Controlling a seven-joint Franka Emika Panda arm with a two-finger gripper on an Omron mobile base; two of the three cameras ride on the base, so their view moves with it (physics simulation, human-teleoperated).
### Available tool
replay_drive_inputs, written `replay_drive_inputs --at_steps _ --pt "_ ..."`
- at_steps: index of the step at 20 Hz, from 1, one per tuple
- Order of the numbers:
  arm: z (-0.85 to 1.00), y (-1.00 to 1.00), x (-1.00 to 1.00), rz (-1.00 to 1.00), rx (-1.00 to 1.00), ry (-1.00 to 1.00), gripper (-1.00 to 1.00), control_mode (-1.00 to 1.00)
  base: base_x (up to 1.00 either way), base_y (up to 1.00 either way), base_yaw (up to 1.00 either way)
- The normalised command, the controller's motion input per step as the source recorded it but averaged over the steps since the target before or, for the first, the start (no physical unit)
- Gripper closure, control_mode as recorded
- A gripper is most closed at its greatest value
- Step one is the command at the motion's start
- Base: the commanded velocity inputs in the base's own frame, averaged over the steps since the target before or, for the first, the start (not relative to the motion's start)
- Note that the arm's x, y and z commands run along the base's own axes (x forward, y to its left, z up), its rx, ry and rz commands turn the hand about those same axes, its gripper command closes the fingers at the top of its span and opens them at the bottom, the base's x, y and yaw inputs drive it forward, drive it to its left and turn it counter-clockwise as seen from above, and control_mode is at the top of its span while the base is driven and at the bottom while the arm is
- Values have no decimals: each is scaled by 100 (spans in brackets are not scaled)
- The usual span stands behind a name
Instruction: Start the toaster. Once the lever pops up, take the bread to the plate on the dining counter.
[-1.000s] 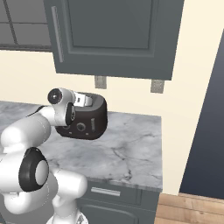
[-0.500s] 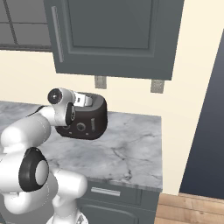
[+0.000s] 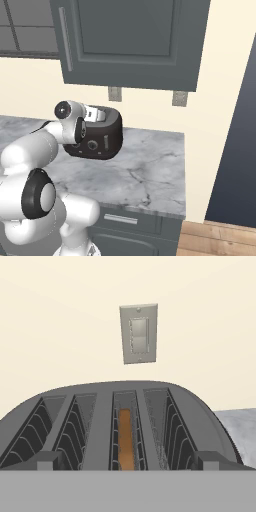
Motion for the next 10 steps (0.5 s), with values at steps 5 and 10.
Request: replay_drive_inputs --at_steps 5,10 --pt "0 0 0 0 0 0 -100 -100 0 0 0" --pt "0 0 0 0 0 0 -100 -100 0 0 0"
